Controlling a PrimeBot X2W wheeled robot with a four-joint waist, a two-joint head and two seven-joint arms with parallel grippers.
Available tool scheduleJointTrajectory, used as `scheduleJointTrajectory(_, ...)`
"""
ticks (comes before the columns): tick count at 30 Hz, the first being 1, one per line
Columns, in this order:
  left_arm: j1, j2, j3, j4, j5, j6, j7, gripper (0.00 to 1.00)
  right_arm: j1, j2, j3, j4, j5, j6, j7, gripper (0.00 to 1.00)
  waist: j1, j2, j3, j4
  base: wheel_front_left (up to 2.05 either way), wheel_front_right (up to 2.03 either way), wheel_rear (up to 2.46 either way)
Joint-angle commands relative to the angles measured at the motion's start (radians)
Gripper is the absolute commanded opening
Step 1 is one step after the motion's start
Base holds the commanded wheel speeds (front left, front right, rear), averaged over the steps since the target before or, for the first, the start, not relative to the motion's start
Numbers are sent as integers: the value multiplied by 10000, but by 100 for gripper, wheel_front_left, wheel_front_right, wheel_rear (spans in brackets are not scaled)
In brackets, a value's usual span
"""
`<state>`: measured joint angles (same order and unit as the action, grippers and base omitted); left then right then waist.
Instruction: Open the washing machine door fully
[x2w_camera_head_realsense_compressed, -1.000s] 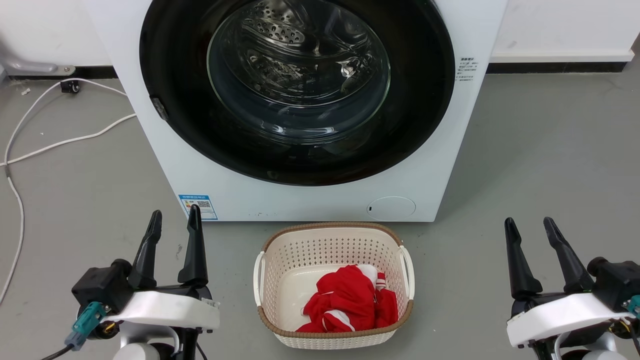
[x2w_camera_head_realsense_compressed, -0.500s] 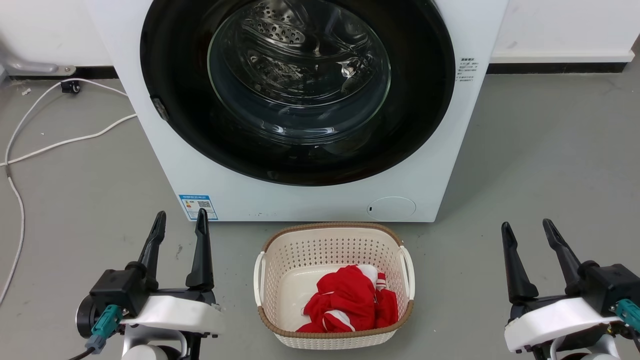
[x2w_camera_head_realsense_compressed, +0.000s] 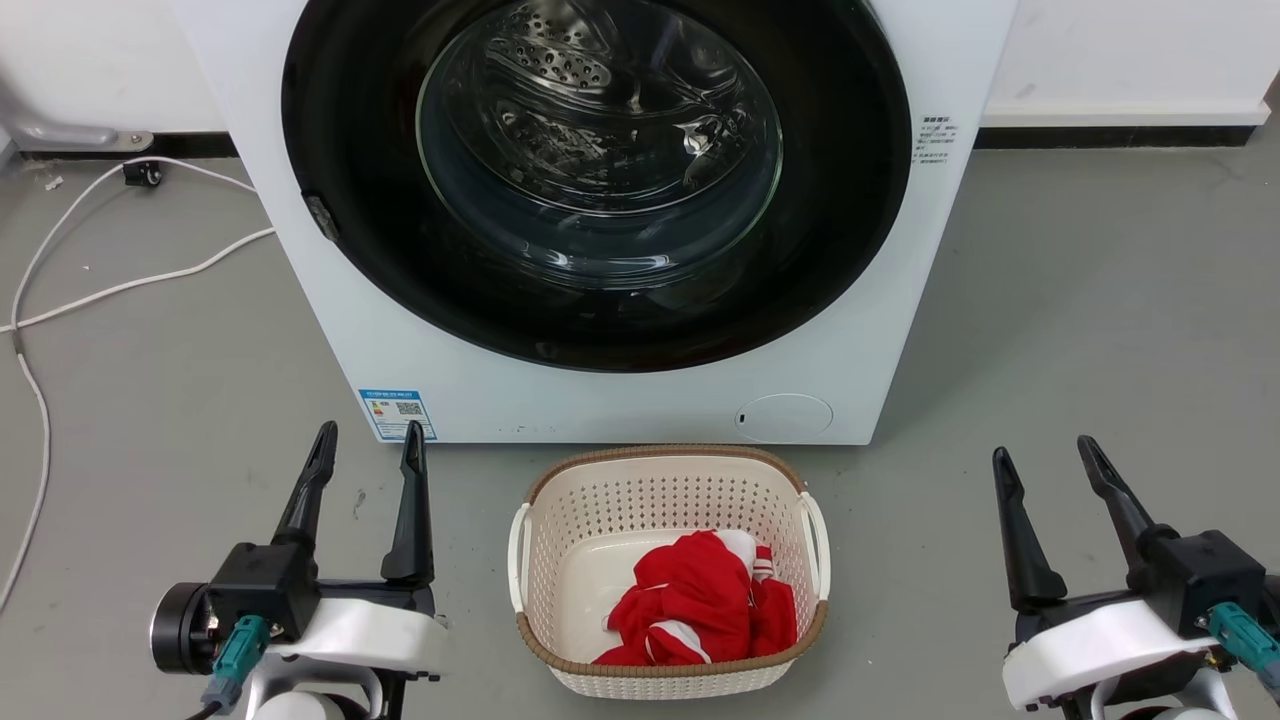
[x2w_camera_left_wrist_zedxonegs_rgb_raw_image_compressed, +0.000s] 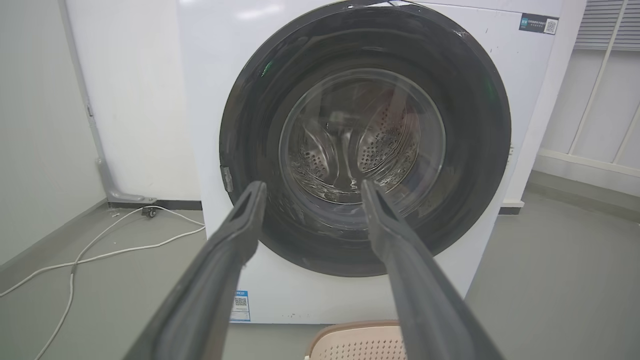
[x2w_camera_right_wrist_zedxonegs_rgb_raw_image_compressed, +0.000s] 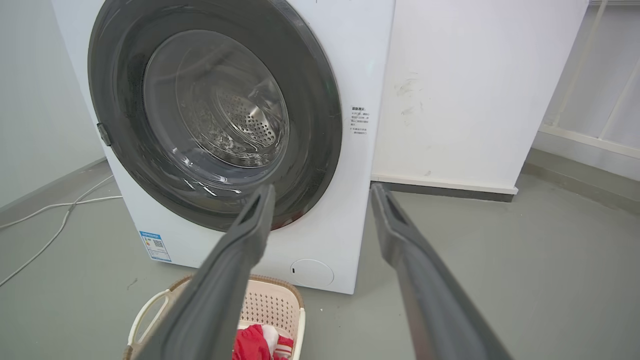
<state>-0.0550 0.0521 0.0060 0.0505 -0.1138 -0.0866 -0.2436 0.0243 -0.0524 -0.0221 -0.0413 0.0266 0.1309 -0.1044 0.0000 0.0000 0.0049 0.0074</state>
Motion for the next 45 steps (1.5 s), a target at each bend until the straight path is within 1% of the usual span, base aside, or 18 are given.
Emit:
scheduleJointTrajectory(1,99,16,-16,-13,232,28,-89,100,69,35,10,-68,-169,-3,-43,100,0,0,4,3,0,0,0)
scheduleJointTrajectory(10,97,6,-25,4,739,50,-229,100,80,40,22,-76,-591,-5,-158,100,0,0,25,10,0,0,0)
scheduleJointTrajectory(20,59,-6,4,134,511,-13,-219,100,-43,39,-15,117,-340,-5,-187,100,0,0,32,7,0,0,0)
scheduleJointTrajectory(29,18,-13,10,169,525,-16,-219,100,-115,39,-18,186,-262,-5,-192,100,0,0,90,2,0,0,0)
scheduleJointTrajectory(30,12,-14,9,171,536,-14,-219,100,-119,39,-17,206,-191,-5,-174,48,0,0,93,2,0,0,0)
scheduleJointTrajectory(31,9,-14,14,172,541,-12,-219,100,-126,39,-15,225,-167,-5,-158,16,0,0,97,2,0,0,0)
scheduleJointTrajectory(32,10,-15,15,175,545,-8,-219,100,-131,39,-14,242,-132,-5,-153,3,0,0,101,2,0,0,0)
scheduleJointTrajectory(33,10,-15,15,177,549,-5,-219,100,-135,39,-10,259,-93,-3,-149,0,0,0,103,3,0,0,0)
scheduleJointTrajectory(40,27,-18,26,189,502,10,-219,100,-221,40,-5,379,353,-5,-199,0,0,0,101,2,0,0,0)
scheduleJointTrajectory(43,48,-19,26,207,490,13,-219,100,-241,38,-64,497,1093,-5,-302,0,0,0,79,1,0,0,0)
scheduleJointTrajectory(45,62,-20,28,217,467,24,-219,100,-236,40,-80,700,2397,-5,-413,0,0,0,72,3,0,0,0)
